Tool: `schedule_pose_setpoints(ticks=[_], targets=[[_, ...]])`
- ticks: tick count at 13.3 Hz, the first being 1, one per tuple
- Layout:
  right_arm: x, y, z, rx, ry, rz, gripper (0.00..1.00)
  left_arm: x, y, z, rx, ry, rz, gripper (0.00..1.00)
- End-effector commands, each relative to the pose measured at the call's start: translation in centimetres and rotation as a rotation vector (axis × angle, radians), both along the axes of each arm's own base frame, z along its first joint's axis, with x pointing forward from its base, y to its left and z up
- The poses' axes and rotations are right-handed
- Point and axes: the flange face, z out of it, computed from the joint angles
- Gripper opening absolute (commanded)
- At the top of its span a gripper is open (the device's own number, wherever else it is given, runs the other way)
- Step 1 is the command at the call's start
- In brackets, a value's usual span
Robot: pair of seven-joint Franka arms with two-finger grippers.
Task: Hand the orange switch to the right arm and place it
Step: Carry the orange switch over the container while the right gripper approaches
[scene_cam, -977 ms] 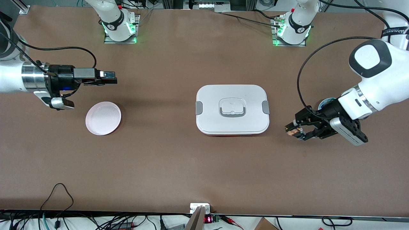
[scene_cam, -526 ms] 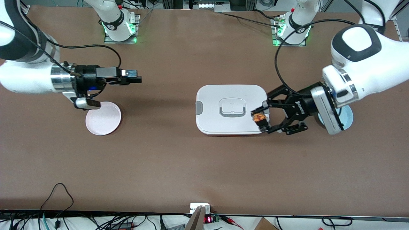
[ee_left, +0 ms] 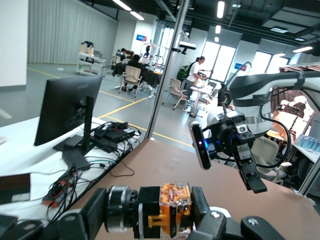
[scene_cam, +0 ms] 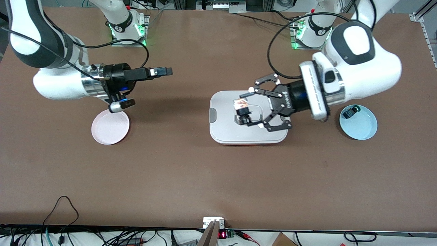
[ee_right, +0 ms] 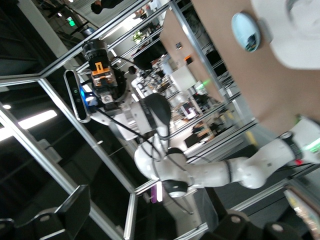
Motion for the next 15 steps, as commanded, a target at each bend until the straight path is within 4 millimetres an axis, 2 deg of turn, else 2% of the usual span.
schedule_pose_setpoints(ticks=[1,3,5,7,10,13,15], targets=[[-0.2,2.2,-0.2,0.046,0.073,-0.024,1.0,-0.2,-2.7,-2.8,-0.084,-0.078,-0.03,0.0],[-0.1,3.0,0.0,0.03,0.056,-0.05,1.0,-1.9,-5.7,-4.5,-0.173,-0.035,-0.037,0.0],[0.8,3.2,-0.5,0.016,0.051,-0.083,1.0,-3.6,-8.3,-4.8,-0.227,0.025,-0.047,0.0],[1.8,3.3,-1.1,0.042,0.073,-0.121,1.0,-4.6,-9.7,-4.9,-0.236,0.043,-0.07,0.0],[2.2,3.5,-2.0,0.033,0.057,-0.153,1.0,-6.2,-11.9,-5.0,-0.26,0.078,-0.092,0.0],[1.7,4.7,-2.5,0.026,0.059,-0.138,1.0,-6.4,-12.4,-5.2,-0.268,0.083,-0.093,0.0],[0.8,6.0,-1.8,0.028,0.054,-0.106,1.0,-6.4,-12.8,-5.6,-0.261,0.086,-0.091,0.0]])
